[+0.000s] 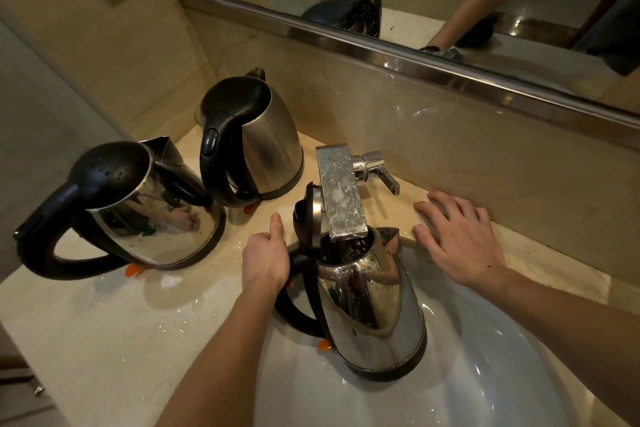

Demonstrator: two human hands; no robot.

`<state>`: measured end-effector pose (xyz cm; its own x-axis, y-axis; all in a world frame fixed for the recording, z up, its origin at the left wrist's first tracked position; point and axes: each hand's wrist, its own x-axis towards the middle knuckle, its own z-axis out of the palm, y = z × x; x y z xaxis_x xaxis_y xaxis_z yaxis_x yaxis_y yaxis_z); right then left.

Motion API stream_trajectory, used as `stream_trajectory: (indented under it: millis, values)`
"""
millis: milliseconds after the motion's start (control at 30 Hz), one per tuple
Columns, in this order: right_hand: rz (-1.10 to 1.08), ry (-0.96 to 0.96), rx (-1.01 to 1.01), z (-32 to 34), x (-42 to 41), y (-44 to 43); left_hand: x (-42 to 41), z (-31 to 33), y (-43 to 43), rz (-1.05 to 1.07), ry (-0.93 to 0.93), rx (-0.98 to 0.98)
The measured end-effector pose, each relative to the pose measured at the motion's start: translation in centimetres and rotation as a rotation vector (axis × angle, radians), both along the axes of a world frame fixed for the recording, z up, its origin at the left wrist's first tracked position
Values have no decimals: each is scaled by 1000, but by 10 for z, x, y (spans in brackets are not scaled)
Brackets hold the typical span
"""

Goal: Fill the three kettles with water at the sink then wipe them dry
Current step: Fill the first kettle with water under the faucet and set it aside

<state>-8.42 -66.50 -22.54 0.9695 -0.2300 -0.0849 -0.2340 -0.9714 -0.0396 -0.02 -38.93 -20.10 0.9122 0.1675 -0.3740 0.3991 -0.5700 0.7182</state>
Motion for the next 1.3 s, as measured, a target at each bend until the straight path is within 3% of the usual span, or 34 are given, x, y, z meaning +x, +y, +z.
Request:
stream_trajectory:
  millis: [1300]
  values:
    - [4,10,-9,1,0,1,1,-1,0,24,8,-25]
